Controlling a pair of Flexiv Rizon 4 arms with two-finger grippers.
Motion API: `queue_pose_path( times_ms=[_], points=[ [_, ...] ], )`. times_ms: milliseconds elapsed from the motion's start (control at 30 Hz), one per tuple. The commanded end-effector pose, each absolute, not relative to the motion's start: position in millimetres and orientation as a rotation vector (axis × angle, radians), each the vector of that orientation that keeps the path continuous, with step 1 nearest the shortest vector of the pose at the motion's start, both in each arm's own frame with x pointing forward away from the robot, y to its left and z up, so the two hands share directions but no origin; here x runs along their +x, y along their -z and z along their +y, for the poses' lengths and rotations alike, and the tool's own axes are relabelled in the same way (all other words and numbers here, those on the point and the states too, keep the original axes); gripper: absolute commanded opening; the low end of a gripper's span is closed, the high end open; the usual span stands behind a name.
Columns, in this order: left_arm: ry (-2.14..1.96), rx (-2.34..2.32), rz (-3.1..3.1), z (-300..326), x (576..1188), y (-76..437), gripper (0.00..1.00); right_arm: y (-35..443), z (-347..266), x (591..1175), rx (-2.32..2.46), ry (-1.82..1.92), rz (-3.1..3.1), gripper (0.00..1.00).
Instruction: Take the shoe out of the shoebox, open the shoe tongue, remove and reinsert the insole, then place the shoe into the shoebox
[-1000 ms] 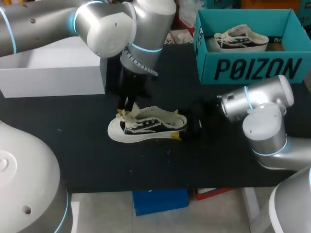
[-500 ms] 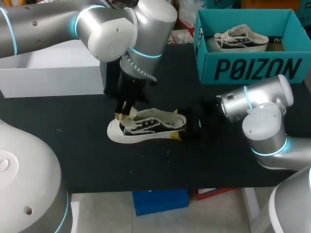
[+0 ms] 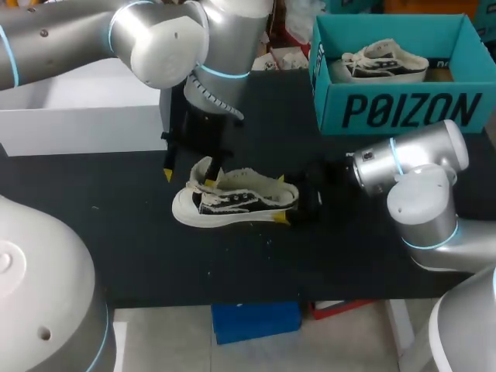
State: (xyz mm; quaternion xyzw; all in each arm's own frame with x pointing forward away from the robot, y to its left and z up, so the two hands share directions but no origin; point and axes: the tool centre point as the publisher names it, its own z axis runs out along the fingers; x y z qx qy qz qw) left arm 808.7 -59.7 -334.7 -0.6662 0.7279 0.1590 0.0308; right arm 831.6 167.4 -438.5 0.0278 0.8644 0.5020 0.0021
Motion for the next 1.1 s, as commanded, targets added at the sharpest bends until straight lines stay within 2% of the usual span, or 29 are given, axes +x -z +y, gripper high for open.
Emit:
queue_pose_path(
  times_ms=[33, 200, 433, 467, 500, 533, 733, 867, 1100],
  points=[
    [-0.461, -2.024, 2.297, -56.5, 811.3, 326.4, 1.0, 440.3, 166.7, 832.1, 0.09, -1.575, 2.71, 0.0],
    [-0.415, -1.899, 2.495, -66.3, 815.1, 306.6, 1.0, 440.3, 166.7, 832.1, 0.09, -1.575, 2.71, 0.0],
    [-0.435, -1.356, 2.927, -97.5, 814.6, 273.6, 1.0, 440.3, 166.7, 832.1, 0.09, -1.575, 2.71, 0.0],
    [-0.462, -1.258, 2.976, -102.3, 814.9, 270.5, 0.79, 440.3, 166.7, 832.1, 0.09, -1.575, 2.71, 0.0],
    [-0.488, -1.144, 3.031, -107.8, 815.1, 267.5, 0.32, 440.3, 166.7, 832.1, 0.09, -1.575, 2.71, 0.0],
    [-0.535, -0.998, 3.102, -112.9, 815.0, 265.7, 0.0, 440.3, 166.7, 832.1, 0.09, -1.575, 2.71, 0.0],
    [-0.76, -0.236, 3.414, -137.8, 813.6, 262.1, 0.0, 440.3, 166.7, 832.1, 0.09, -1.575, 2.71, 0.0],
    [-0.729, 0.108, 3.616, -147.7, 819.4, 258.7, 0.0, 440.3, 166.7, 832.1, 0.09, -1.575, 2.71, 0.0],
    [-0.681, 0.065, 3.681, -151.6, 823.4, 258.2, 0.0, 440.3, 166.7, 832.1, 0.09, -1.575, 2.71, 0.0]
  ],
)
